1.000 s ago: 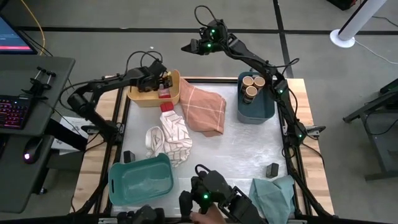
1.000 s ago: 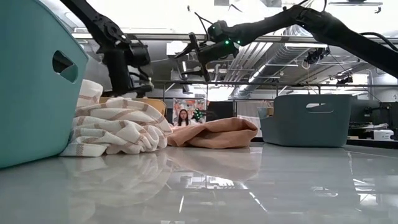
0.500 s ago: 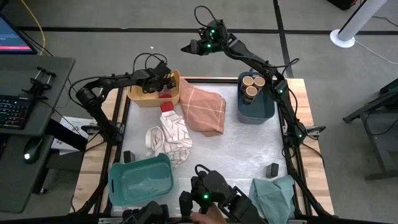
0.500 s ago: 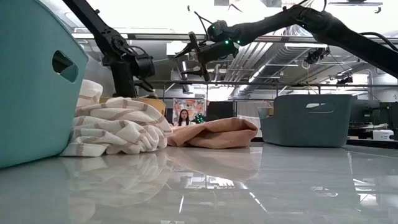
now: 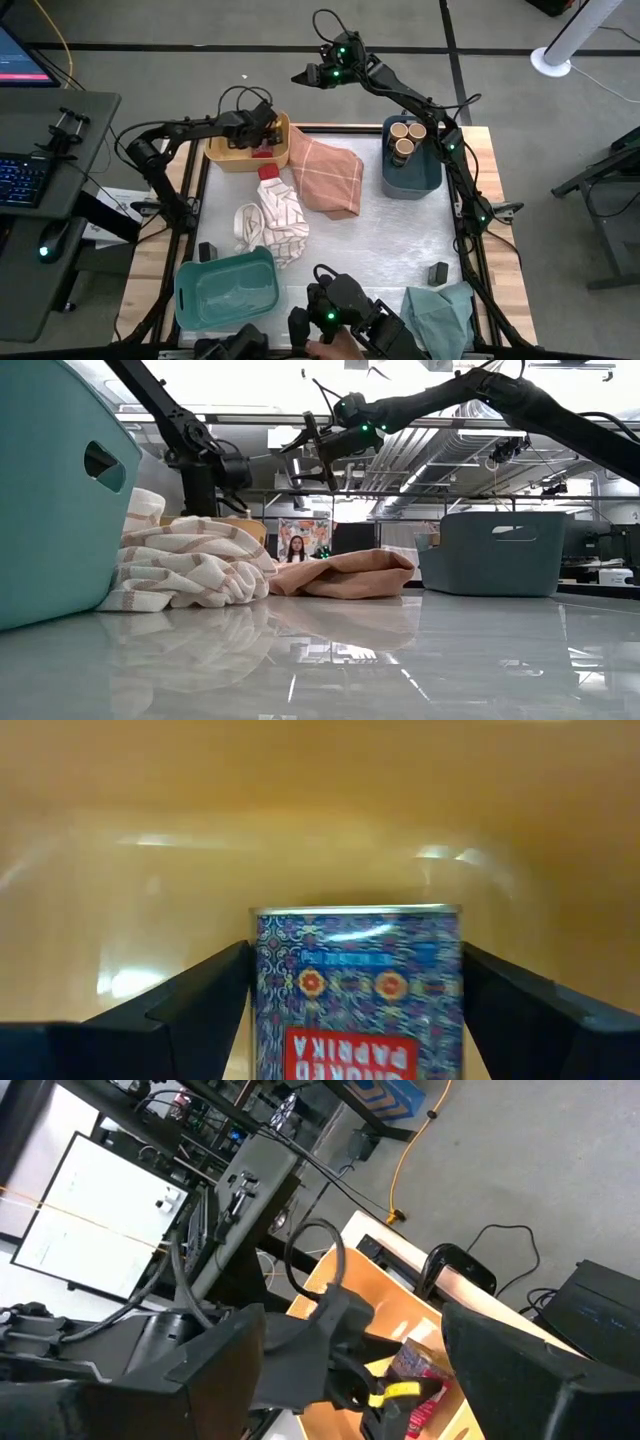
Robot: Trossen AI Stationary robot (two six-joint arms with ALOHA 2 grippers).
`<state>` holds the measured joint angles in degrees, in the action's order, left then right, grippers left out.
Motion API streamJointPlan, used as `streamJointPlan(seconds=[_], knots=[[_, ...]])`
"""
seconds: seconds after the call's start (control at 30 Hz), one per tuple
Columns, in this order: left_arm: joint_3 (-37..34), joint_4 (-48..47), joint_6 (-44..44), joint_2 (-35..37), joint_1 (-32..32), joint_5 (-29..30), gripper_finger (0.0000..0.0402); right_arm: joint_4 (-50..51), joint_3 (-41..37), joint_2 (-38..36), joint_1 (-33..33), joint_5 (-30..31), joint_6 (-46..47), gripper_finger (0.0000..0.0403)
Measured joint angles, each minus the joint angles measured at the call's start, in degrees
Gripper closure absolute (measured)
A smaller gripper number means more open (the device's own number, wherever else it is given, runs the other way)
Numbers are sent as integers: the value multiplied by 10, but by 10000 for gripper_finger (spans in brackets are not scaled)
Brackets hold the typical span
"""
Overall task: Sort spices by type
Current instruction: Put the right red seasoning can into the yellow bin
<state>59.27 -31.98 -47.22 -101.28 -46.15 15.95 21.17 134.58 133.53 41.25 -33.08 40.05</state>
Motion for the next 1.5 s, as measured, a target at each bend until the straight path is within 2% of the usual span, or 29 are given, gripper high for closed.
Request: streamJointPlan(seconds=[0.37, 0.53, 0.7, 0.9, 1.0, 1.2, 1.3, 1.37, 1.43, 1.5], knots=[[-6, -4, 42, -14, 0, 6, 88, 0, 0, 0, 0, 0, 2, 105], [-6, -5, 74, -2, 0, 6, 134, 0, 0, 0, 0, 1, 4, 105], [-6, 6, 107, 56, -2, 9, 138, -2, 0, 0, 0, 7, 4, 105], [-5, 25, 174, 183, -12, 12, 138, -57, 0, 0, 4, -6, 29, 105], [-5, 31, 243, 255, -15, 4, 138, -115, 0, 0, 5, -40, 59, 105], [-4, 4, 462, 372, 0, -51, 138, -205, 0, 0, -10, -124, 102, 105], [-4, -26, 557, 397, 16, -53, 138, -185, 0, 0, -34, -180, 83, 105], [-4, -38, 619, 397, 28, -53, 138, -153, 0, 0, -58, -195, 45, 105], [-4, -43, 667, 389, 38, -52, 138, -111, 0, 0, -81, -192, 3, 105], [-4, -40, 694, 378, 48, -42, 135, -55, 0, 0, -102, -152, -32, 105]])
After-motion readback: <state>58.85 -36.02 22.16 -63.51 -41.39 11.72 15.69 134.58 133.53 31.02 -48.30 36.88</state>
